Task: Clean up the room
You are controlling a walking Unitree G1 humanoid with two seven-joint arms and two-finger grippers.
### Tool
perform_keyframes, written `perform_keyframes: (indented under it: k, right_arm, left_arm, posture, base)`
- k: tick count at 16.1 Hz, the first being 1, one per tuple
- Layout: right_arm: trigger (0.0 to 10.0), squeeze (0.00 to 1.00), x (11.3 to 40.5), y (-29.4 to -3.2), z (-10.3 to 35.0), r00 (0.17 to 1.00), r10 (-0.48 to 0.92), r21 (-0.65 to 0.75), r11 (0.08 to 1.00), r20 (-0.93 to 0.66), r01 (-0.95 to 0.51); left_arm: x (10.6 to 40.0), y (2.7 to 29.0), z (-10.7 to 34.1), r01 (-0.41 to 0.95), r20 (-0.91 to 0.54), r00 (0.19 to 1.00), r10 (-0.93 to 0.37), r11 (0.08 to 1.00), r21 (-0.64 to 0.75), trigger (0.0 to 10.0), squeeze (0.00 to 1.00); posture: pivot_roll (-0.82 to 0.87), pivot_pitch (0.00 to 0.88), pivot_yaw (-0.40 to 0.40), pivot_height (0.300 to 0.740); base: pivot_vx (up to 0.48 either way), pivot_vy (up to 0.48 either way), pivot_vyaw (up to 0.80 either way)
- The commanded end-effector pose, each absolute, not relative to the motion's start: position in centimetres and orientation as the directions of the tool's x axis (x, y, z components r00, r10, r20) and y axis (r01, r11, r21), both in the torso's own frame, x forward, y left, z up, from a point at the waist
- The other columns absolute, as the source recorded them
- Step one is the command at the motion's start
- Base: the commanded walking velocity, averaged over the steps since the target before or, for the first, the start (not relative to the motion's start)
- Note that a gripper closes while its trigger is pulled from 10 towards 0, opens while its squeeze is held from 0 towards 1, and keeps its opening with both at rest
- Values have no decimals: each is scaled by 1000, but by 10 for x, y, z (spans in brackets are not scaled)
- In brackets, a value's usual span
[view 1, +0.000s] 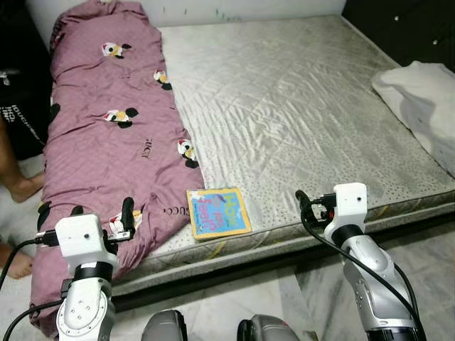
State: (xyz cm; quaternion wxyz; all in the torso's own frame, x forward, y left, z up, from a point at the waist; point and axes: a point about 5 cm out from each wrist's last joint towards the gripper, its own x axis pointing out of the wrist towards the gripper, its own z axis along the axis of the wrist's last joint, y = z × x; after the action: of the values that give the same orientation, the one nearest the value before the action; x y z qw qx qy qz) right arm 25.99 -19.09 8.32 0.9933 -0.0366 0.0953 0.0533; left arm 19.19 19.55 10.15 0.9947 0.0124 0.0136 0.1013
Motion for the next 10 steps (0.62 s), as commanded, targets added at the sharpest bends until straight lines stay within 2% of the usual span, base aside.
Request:
perform_keyframes:
  k: [1, 5, 10]
  right_arm:
    - [10000, 0, 260, -192, 80, 973, 103, -63, 991, -207, -119]
    - [10000, 0, 262, -191, 80, 972, 106, -63, 991, -209, -121]
    - [10000, 0, 263, -190, 79, 970, 114, -63, 990, -215, -130]
  left_arm:
    - [193, 196, 99, -204, -41, 978, 205, 978, 35, 10000, 0]
    - [196, 197, 101, -206, -32, 978, 208, 978, 40, 10000, 0]
    - [198, 196, 101, -209, -27, 977, 210, 977, 40, 10000, 0]
  posture:
    - [9, 113, -43, 727]
    - [9, 123, -43, 691]
    - [6, 123, -47, 691]
  base:
    - [0, 0, 0]
    - [0, 0, 0]
    - [0, 0, 0]
